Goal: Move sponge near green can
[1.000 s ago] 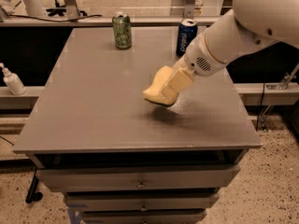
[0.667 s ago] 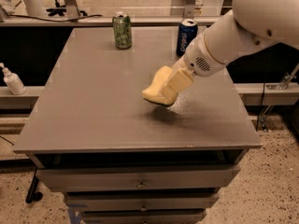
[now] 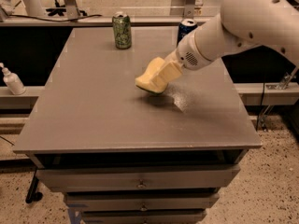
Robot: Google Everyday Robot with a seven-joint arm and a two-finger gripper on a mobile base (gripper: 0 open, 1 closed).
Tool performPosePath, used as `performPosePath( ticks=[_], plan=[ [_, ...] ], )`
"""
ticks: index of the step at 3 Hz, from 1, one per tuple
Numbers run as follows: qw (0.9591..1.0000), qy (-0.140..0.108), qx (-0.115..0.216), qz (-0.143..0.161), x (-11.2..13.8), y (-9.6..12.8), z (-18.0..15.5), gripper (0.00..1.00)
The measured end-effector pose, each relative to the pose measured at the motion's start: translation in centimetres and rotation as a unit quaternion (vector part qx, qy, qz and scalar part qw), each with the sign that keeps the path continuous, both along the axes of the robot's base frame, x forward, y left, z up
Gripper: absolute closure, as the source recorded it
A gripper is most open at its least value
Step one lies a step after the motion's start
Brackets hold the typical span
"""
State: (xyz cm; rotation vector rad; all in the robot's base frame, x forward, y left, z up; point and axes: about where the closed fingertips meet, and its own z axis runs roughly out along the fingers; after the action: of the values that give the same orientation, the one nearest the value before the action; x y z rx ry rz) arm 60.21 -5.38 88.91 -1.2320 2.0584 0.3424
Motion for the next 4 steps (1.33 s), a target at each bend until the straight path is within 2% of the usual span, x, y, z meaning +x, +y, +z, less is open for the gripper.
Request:
performPosePath(
  ticks=[2,4],
  plan=[
    [0.9988,-0.023,0.039,-0.018,7.9,1.3,-1.3,1.00],
    [0.9961,-0.041,0.070,-0.034,13.7,2.9,-1.5,1.00]
  ],
)
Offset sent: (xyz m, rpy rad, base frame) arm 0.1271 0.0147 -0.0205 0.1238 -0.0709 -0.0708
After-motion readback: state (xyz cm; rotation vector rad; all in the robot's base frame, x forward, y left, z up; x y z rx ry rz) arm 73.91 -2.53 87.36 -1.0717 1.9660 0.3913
